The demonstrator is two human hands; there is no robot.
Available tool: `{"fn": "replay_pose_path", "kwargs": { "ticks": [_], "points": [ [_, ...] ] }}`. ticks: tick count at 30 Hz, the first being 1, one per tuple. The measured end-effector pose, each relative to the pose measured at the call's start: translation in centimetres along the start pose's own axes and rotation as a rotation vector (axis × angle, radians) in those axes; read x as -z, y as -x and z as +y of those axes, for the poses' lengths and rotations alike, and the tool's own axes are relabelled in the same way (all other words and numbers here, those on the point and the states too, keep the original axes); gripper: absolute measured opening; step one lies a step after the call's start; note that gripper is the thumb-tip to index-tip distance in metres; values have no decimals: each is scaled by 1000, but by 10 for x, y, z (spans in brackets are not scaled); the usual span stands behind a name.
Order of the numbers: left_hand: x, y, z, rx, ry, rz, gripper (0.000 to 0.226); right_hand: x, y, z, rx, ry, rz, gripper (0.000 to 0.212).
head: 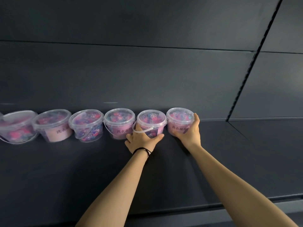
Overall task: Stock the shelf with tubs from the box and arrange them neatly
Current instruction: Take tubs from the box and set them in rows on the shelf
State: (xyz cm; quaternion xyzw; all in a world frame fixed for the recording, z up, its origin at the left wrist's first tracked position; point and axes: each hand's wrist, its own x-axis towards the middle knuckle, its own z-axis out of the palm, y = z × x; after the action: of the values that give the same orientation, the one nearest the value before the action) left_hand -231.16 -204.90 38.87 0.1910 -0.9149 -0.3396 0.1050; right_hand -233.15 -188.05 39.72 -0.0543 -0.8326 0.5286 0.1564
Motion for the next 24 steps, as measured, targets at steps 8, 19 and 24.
{"fn": "replay_pose_path", "kwargs": {
  "ticks": [8,19,24],
  "points": [
    [31,57,-17,-119,51,-69,57,46,47,12,-75,-1,14,89],
    [27,288,-11,-232,336,-3,30,184,200,44,98,-49,-115,47],
    [-24,366,-46,-128,321,-76,39,218,259,107,26,-8,-233,50]
  ]
}}
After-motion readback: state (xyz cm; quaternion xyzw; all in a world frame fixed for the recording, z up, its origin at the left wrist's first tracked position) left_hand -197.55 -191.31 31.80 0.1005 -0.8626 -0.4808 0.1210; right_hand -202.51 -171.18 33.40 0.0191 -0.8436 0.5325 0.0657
